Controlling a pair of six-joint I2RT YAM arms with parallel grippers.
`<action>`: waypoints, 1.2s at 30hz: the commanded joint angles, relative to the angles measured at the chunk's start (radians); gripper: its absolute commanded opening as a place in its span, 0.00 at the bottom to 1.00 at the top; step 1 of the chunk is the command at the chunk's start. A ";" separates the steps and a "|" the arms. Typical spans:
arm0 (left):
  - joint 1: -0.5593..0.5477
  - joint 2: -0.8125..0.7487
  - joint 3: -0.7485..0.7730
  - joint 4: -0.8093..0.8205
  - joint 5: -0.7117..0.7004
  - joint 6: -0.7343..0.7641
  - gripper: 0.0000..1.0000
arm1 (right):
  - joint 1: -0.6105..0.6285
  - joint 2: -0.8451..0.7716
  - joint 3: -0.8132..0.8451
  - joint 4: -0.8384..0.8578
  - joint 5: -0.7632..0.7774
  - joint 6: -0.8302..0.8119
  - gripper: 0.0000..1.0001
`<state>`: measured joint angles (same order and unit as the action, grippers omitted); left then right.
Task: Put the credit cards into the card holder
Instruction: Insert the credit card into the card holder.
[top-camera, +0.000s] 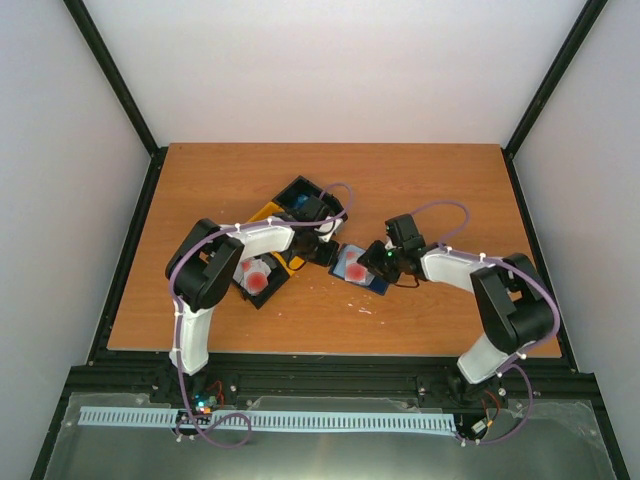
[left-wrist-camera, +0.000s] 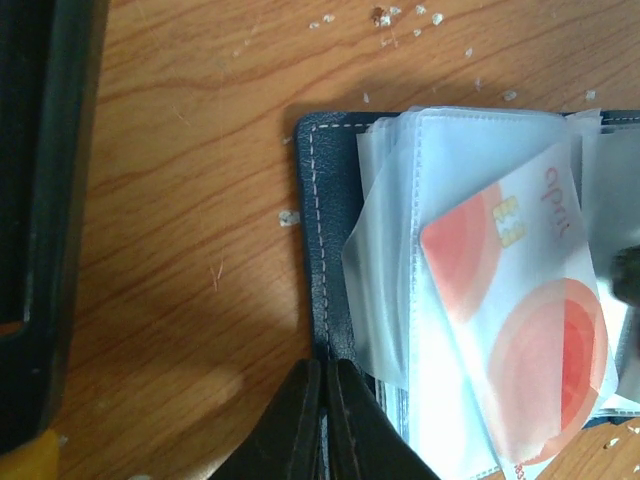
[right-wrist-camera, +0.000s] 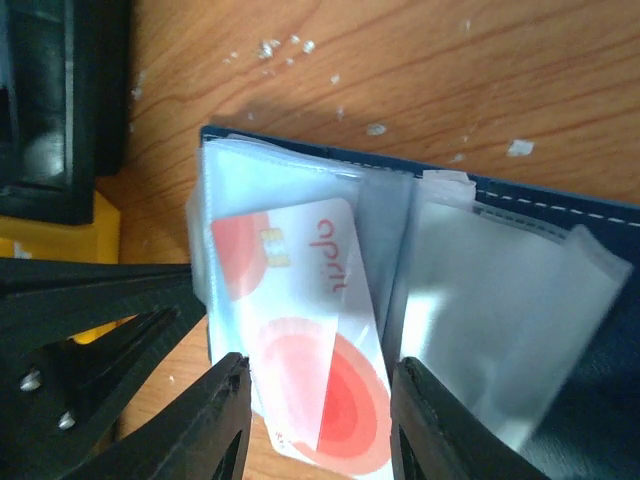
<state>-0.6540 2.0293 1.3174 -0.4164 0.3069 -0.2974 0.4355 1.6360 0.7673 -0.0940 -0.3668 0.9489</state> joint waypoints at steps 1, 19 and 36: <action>-0.018 -0.022 -0.010 -0.048 0.014 0.007 0.05 | 0.010 -0.089 -0.002 -0.086 0.081 -0.073 0.38; -0.018 -0.038 -0.020 -0.053 0.012 0.018 0.06 | 0.131 0.006 0.150 -0.334 0.280 -0.590 0.43; -0.018 -0.030 -0.018 -0.049 0.003 0.014 0.05 | 0.189 0.016 0.135 -0.375 0.222 -0.730 0.47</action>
<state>-0.6586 2.0144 1.3022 -0.4397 0.3206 -0.2966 0.6121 1.6737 0.9138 -0.4309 -0.1078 0.2710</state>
